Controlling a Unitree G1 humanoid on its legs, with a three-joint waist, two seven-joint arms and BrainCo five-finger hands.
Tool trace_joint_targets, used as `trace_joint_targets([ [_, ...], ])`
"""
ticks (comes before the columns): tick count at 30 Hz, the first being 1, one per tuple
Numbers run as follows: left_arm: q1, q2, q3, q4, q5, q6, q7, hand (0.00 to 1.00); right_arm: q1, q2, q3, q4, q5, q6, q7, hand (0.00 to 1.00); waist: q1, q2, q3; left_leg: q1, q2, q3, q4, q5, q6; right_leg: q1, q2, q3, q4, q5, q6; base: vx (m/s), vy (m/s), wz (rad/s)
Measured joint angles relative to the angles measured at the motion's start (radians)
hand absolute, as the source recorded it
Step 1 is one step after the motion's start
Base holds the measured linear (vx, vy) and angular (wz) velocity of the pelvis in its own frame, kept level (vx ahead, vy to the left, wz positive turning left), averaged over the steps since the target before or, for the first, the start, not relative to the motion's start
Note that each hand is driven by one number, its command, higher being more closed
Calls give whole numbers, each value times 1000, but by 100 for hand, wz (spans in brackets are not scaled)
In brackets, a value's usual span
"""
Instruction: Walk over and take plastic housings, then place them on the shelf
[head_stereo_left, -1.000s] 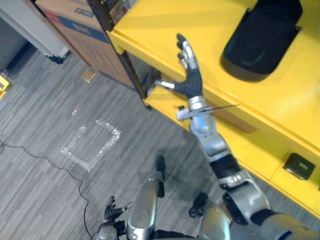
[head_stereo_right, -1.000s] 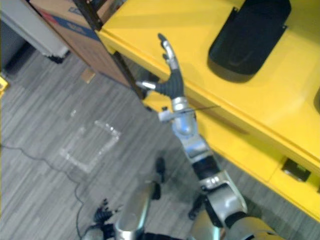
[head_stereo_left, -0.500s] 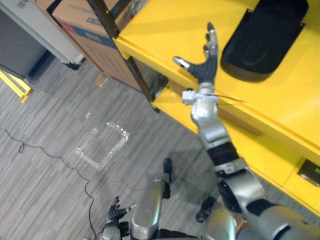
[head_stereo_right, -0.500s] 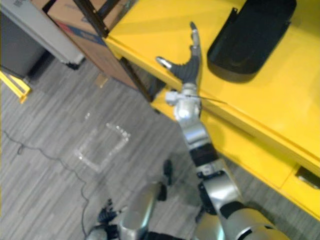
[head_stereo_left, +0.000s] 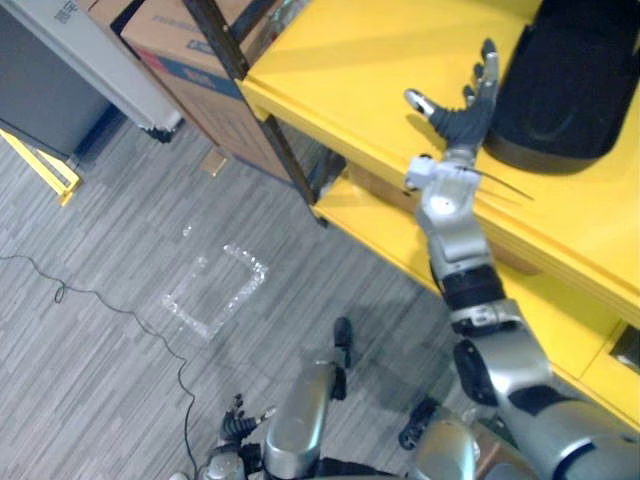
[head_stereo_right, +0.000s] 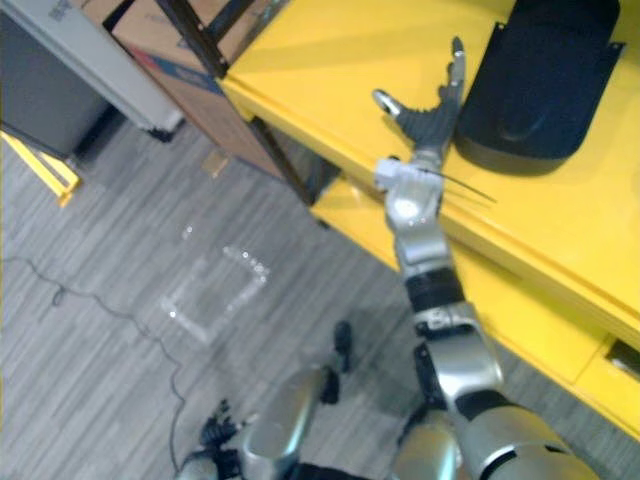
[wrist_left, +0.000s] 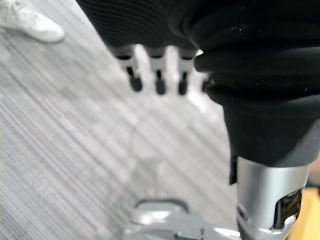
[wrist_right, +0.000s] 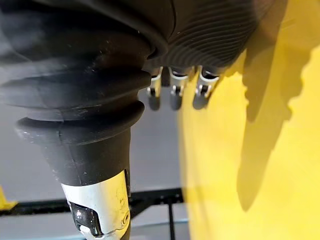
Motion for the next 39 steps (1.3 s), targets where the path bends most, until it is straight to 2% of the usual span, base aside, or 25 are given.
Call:
trace_joint_targets([
  [4, 0, 8, -9, 0, 1, 0, -1, 0, 3, -3, 30, 1, 32, -18, 137, 0, -1, 0, 0, 0, 2, 0, 1, 0, 0, 2, 3, 0, -4, 0, 0, 0, 0, 0],
  [6, 0, 9, -9, 1, 2, 0, -1, 0, 15, -7, 124, -32, 49, -19, 276, 0, -2, 0, 0, 0, 7, -1, 4, 0, 0, 11, 13, -1, -17, 4, 3, 0, 0, 0],
  [7, 0, 10, -9, 1, 5, 0, -1, 0, 19, -7, 155, -50, 47, -17, 310, 0, -3, 0, 0, 0, 10, -3, 6, 0, 0, 16, 17, -3, -24, 5, 3, 32, -17, 0],
  [9, -1, 15, -7, -1, 20, -1, 0, 0, 25, -4, 272, -157, 28, -16, 433, 0, -3, 0, 0, 0, 26, -4, 5, -2, -2, 28, 41, -6, -57, 19, -3, 39, -22, -4],
  [12, -1, 16, -5, -2, 26, -1, 0, 0, 27, 9, 345, -310, -62, -17, 489, 0, -2, -2, 1, 10, 33, -4, 5, -5, -6, 46, 53, -8, -80, 25, -2, 13, -7, -2],
  [15, 1, 17, 18, -6, 58, 0, 1, 0, 30, 2, 342, -417, -147, -17, 492, 0, -4, -10, 1, 18, 38, -2, 4, -8, -9, 54, 60, -7, -91, 29, -3, -5, -12, -3],
  [18, 2, 21, 34, -18, 59, 7, 1, 0, 33, -68, 308, -523, -252, -15, 486, 0, -12, -27, 12, 23, 47, 2, 1, -7, -9, 58, 71, -2, -102, 40, -6, -8, -10, -10],
  [19, 14, 26, 55, -32, 59, 18, -2, 0, 43, -123, 278, -546, -289, 2, 473, 0, -23, -49, 15, 34, 52, 8, -2, -7, -9, 74, 79, 1, -123, 51, -6, -3, 1, -11],
  [20, 18, 26, 60, -34, 59, 21, -2, 0, 48, -132, 273, -552, -297, 7, 470, 0, -25, -53, 14, 34, 52, 8, -3, -7, -9, 75, 80, 1, -125, 53, -5, 6, 7, -9],
  [21, 31, 31, 71, -37, 59, 24, -1, 0, 69, -170, 246, -581, -320, 26, 467, 0, -35, -75, 13, 35, 54, 10, -5, -7, -9, 80, 85, 3, -138, 60, -3, 3, 12, -5],
  [22, 32, 37, 74, -37, 59, 28, -1, 0, 81, -191, 231, -598, -329, 35, 467, 0, -36, -84, 13, 35, 57, 13, -6, -7, -9, 80, 88, 7, -146, 65, -3, 13, 22, -21],
  [23, 36, 55, 85, -37, 60, 42, -5, 0, 106, -242, 204, -621, -350, 51, 467, 0, -37, -106, 13, 36, 65, 25, -12, -7, -9, 78, 100, 18, -169, 82, -5, 15, 28, -21],
  [27, 38, 62, 116, -45, 61, 47, -6, 0, 152, -347, 179, -625, -427, 75, 470, 0, -54, -145, 11, 37, 72, 42, -17, -11, -4, 84, 112, 32, -212, 112, 1, 11, 39, -14],
  [31, 38, 64, 140, -50, 93, 48, -15, 0, 179, -410, 182, -629, -509, 77, 469, 0, -55, -160, 11, 37, 72, 54, -16, -16, 3, 85, 114, 44, -231, 128, 5, 4, 33, -10],
  [33, 38, 71, 143, -58, 99, 48, -19, 0, 190, -440, 190, -629, -542, 111, 469, 0, -53, -171, 11, 33, 72, 54, -17, -17, 4, 85, 116, 44, -241, 134, 5, -2, 16, 0],
  [36, 40, 89, 143, -58, 99, 48, -22, 0, 211, -451, 190, -629, -532, 125, 470, 0, -50, -195, 12, 31, 71, 55, -17, -18, 6, 85, 116, 44, -247, 138, 6, 0, 0, 0],
  [39, 40, 96, 146, -58, 98, 49, -23, 0, 222, -458, 190, -629, -525, 146, 472, 0, -47, -207, 9, 29, 68, 55, -17, -20, 9, 85, 115, 44, -252, 140, 7, 0, 0, 0],
])
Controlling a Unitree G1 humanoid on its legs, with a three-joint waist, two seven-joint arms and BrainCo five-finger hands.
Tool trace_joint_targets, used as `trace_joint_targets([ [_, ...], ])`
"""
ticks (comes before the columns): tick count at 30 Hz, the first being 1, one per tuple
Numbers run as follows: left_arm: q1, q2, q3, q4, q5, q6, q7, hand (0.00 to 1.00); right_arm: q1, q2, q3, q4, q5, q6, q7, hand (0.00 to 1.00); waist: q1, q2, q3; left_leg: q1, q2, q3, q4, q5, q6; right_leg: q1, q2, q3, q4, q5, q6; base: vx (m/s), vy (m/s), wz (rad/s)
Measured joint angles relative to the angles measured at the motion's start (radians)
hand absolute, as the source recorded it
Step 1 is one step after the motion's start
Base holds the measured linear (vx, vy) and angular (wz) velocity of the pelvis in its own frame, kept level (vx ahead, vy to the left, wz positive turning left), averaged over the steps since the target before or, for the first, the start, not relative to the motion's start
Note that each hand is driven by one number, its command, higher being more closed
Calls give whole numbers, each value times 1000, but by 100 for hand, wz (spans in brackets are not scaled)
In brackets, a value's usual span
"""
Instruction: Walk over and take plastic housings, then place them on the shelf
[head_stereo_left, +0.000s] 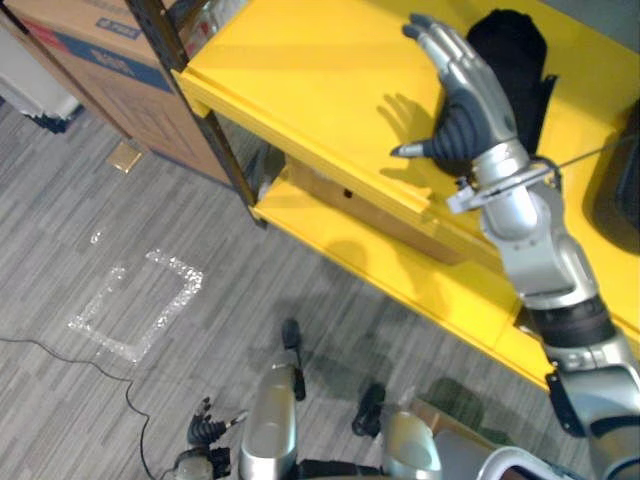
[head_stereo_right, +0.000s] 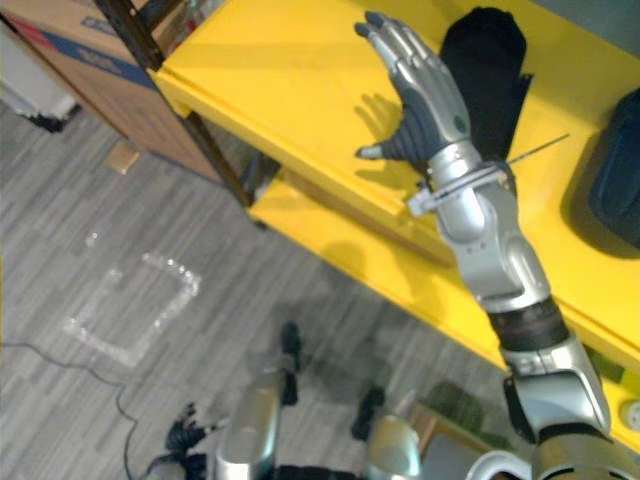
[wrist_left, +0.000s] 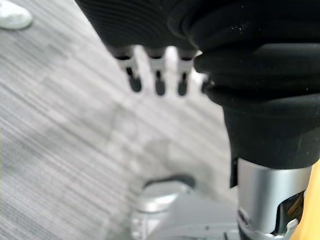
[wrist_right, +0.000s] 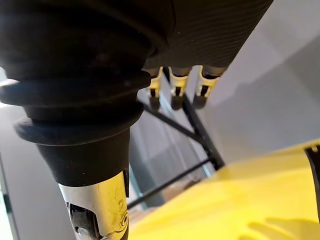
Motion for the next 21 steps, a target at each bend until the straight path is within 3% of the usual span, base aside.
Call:
trace_joint_targets([
  [7, 0, 0, 3, -9, 0, 0, -4, 0, 34, -19, -2, 39, 4, 85, -3, 0, 16, -7, 2, -18, -8, -2, 7, -6, 8, -3, 3, -2, -13, 8, 3, 16, -3, 3],
  [10, -1, 0, 3, -10, 0, 0, -4, 0, 38, -19, -4, 41, 4, 87, -7, 0, 16, -7, 2, -30, -7, -3, 21, -11, 11, -6, 5, -2, -16, 12, 3, 12, -3, 1],
  [13, 0, -1, 3, -17, 0, 1, -4, 0, 66, -19, -19, 41, 4, 125, -22, 0, 18, -8, 2, -31, -9, -3, 21, -12, 12, -3, 5, -1, -20, 14, 2, 8, -1, 1],
  [21, 0, -2, 3, -28, 0, 10, 0, 0, 188, -2, -161, 31, -18, 208, -154, 0, 15, -8, 2, -32, -9, -2, 21, -14, 14, -5, 5, 4, -22, 10, -5, 0, 0, 0],
])
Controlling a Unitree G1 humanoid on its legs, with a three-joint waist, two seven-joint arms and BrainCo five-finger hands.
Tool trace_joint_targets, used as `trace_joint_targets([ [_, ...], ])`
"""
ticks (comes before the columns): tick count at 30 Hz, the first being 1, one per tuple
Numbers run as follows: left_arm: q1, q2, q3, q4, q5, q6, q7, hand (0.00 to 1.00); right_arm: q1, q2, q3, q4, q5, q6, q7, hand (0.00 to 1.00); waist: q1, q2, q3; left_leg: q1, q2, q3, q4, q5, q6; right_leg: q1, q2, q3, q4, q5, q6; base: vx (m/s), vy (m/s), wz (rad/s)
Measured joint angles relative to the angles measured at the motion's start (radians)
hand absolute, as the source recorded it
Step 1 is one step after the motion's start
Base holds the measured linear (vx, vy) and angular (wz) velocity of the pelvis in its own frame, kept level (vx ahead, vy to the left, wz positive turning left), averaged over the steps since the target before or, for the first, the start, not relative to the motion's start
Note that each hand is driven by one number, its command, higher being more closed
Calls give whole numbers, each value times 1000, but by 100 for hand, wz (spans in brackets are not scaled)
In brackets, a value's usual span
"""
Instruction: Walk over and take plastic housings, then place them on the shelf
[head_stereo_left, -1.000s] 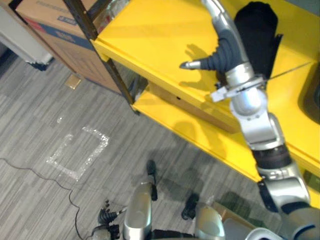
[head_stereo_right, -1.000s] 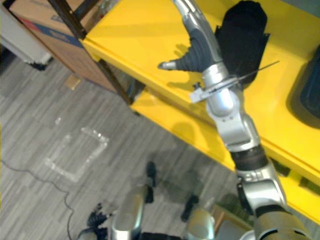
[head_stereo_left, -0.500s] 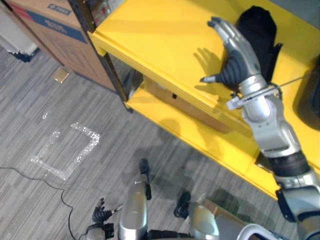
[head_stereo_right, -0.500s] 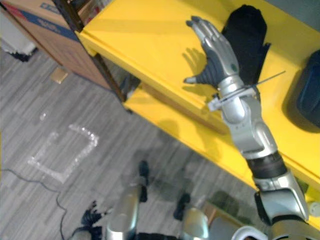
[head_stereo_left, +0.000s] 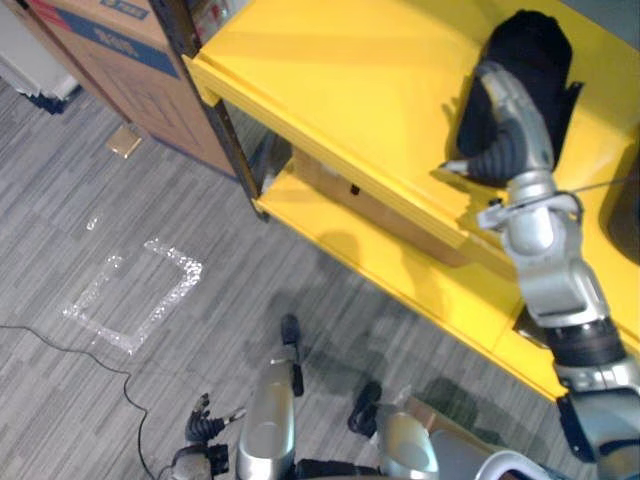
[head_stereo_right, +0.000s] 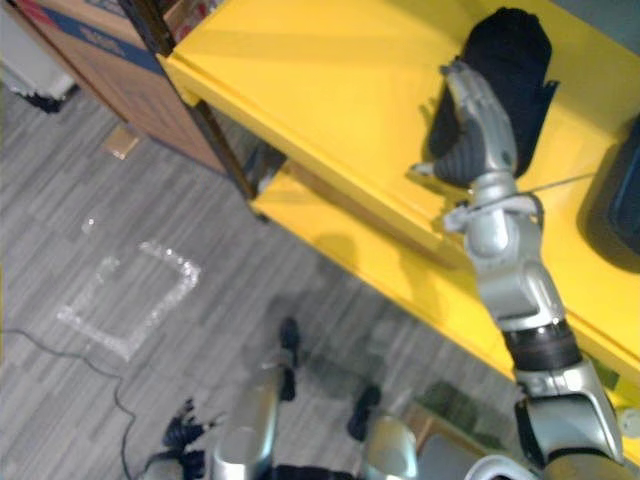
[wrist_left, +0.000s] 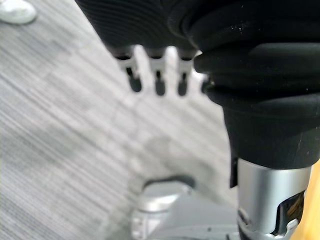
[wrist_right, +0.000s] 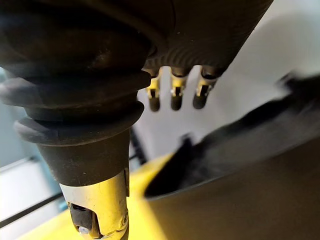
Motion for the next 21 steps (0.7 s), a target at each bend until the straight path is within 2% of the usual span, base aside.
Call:
trace_joint_targets([
  [4, 0, 0, 0, -5, 0, 12, 2, 0, 45, 29, -44, -13, 2, 8, -64, 0, -3, 0, 0, -1, 0, 0, 0, 0, 0, -2, 0, 1, 0, 0, 0, 0, 0, 0],
  [8, 0, 0, 1, -21, 0, 20, 2, 0, 71, 49, -76, -24, 10, -14, -65, 0, -6, 0, 0, -13, 1, 4, 3, 0, 1, -21, -2, 8, 11, 0, 0, 0, -7, -3],
  [12, 1, 0, 2, -21, 4, 11, 2, 0, 78, 49, -75, -39, 64, -73, 3, 0, -9, -1, 1, -17, 5, 21, 29, -17, 3, -30, -7, 29, 23, 1, 3, -1, 3, -11],
  [14, 1, 1, 2, -21, 20, 6, 3, 0, 79, 49, -71, -40, 84, -95, 29, 0, -20, -1, 1, -17, 3, 22, 31, -19, 5, -31, -10, 30, 25, 0, 1, -3, 5, -3],
  [19, 1, 4, 2, -37, 23, 5, 2, 0, 82, 50, -23, -40, 119, -118, 95, 0, -27, -1, 1, -15, 3, 30, 31, -22, 2, -44, -15, 45, 34, -6, -2, -17, 3, -5],
  [20, 1, 5, 2, -42, 27, 5, 2, 0, 81, 50, -5, -40, 119, -131, 117, 100, -27, 0, 1, -12, 3, 37, 29, -22, 2, -51, -19, 52, 44, -10, 0, -23, -4, -11],
  [21, 1, 5, 2, -42, 29, 5, 2, 0, 81, 51, 4, -40, 119, -133, 129, 100, -27, 0, 1, -9, 3, 42, 28, -22, 2, -52, -21, 55, 49, -11, 0, -11, -6, -13],
])
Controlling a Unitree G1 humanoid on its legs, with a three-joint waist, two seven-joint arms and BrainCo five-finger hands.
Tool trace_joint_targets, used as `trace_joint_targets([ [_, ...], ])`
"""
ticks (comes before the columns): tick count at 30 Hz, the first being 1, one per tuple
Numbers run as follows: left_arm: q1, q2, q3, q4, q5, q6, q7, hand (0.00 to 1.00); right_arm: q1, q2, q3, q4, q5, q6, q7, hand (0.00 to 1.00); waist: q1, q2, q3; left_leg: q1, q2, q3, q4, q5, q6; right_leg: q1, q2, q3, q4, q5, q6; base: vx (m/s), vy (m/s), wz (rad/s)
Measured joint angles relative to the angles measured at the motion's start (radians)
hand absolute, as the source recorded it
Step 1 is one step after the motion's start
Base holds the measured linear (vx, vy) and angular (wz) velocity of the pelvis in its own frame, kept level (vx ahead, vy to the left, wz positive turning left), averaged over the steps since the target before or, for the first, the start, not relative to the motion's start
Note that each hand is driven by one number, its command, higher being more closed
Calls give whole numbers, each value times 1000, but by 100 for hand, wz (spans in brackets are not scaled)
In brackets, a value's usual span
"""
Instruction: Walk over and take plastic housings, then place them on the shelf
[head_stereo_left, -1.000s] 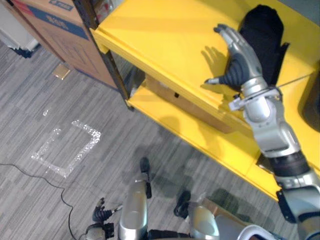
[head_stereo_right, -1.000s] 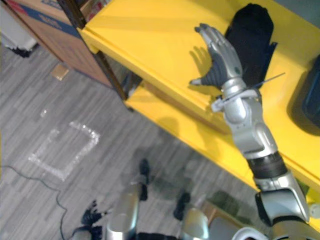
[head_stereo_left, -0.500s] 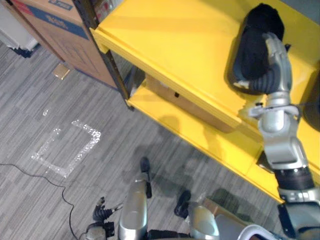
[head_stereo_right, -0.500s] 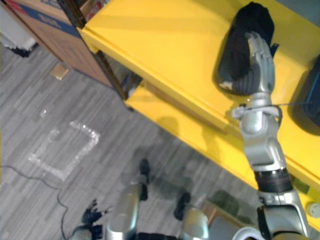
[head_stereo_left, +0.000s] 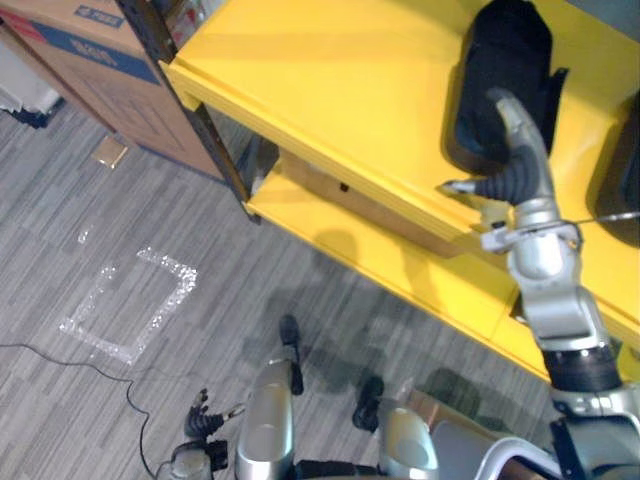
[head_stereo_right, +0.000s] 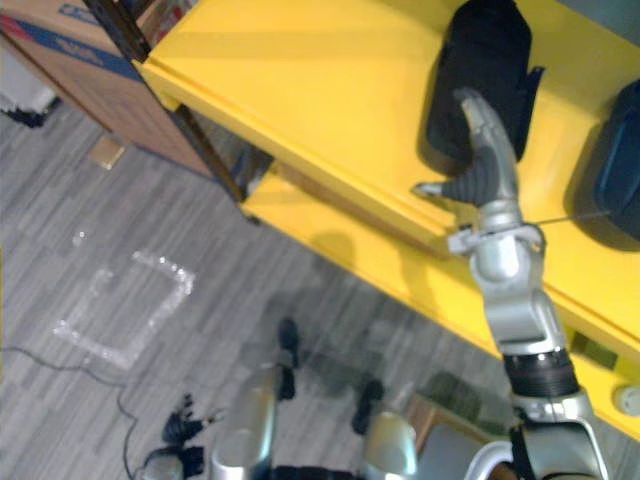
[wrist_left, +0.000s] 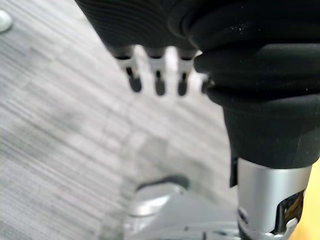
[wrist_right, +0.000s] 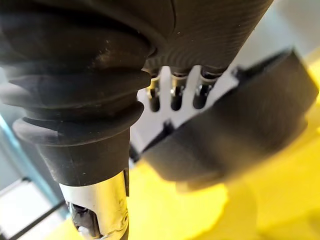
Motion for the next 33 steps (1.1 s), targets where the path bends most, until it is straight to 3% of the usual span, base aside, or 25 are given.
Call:
trace_joint_targets([
  [5, 0, 5, -5, -19, 0, -5, -6, 0, -23, 3, 38, 1, -16, -3, 69, 100, -11, 3, -1, 15, -3, 18, -8, 1, 0, -13, -11, 23, 21, -4, 4, -5, -7, -11],
  [10, 0, 16, -24, -26, -2, -21, -22, 0, -59, 8, 78, 37, -53, 1, 70, 100, -24, 8, -3, 29, -14, 24, -18, 2, -1, -11, -25, 28, 34, -9, 12, 6, 0, -1],
  [16, -2, 28, -60, -40, -7, -21, -25, 0, -119, 29, 105, 131, -79, -18, 28, 100, -21, 13, -6, 29, -16, 22, -17, 2, 0, -9, -25, 26, 35, -8, 13, 0, 0, 0],
  [24, -3, 8, -92, -47, -6, -15, -47, 0, -176, 33, 124, 266, -93, -70, -44, 100, -15, 63, -34, 29, -25, 4, -15, 5, 2, 6, -32, 4, 40, -18, 15, 8, 0, 8],
  [28, -3, 0, -91, -51, -6, -6, -51, 0, -204, 33, 148, 305, -96, -65, -73, 100, -13, 67, -36, 29, -25, 1, -14, 5, 2, 6, -32, 2, 41, -19, 14, 0, 0, 0],
  [33, -5, -3, -92, -60, -6, 6, -58, 0, -236, 34, 149, 347, -95, -18, -133, 100, 0, 71, -39, 23, -28, -10, -12, 9, 7, 9, -31, -7, 39, -19, 14, 12, -2, 5],
])
